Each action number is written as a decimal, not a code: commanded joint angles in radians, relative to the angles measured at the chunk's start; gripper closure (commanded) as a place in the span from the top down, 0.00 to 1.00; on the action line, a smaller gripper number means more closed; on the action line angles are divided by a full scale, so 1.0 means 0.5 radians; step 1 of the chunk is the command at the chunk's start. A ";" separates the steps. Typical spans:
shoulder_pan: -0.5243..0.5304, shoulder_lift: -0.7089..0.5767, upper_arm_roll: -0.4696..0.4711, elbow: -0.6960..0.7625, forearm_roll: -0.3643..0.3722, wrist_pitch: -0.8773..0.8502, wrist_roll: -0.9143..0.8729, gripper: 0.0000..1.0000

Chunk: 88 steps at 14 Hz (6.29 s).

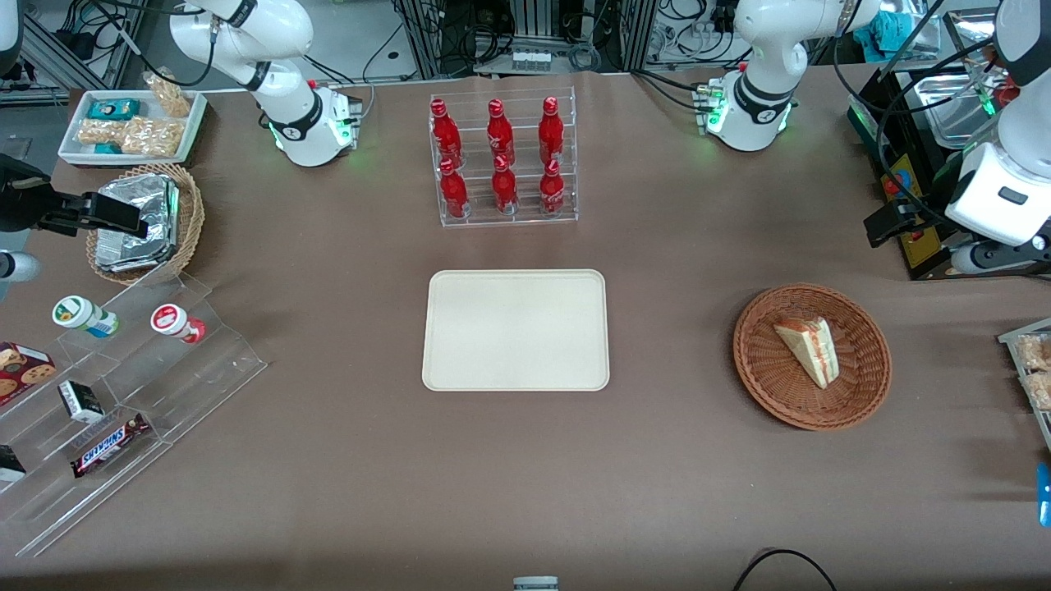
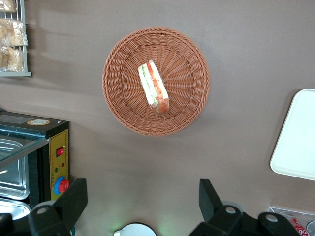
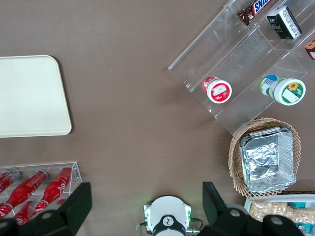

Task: Place sandwich from basket to tray

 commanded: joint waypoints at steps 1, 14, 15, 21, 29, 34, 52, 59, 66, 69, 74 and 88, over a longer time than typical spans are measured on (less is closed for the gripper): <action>0.007 -0.018 0.013 -0.014 0.012 -0.022 0.028 1.00; 0.225 0.065 0.133 -0.641 -0.156 0.512 0.019 1.00; 0.228 0.071 0.133 -0.755 -0.165 0.694 0.009 1.00; 0.192 0.209 0.124 -1.189 -0.169 1.541 -0.365 1.00; 0.096 0.460 0.124 -1.256 -0.165 1.922 -0.641 1.00; 0.096 0.580 0.124 -1.272 -0.144 2.051 -0.626 1.00; -0.851 0.436 0.093 -0.714 -0.181 0.959 -0.617 0.14; -1.370 1.046 0.081 -0.119 -0.325 1.063 -0.794 0.16; -1.664 1.362 0.090 0.047 -0.291 1.493 -1.086 0.23; -1.665 1.381 0.096 0.051 -0.285 1.493 -1.101 0.33; -1.662 1.329 0.169 0.051 -0.264 1.435 -1.193 1.00; -0.865 0.341 0.274 0.170 -0.141 0.098 -0.851 1.00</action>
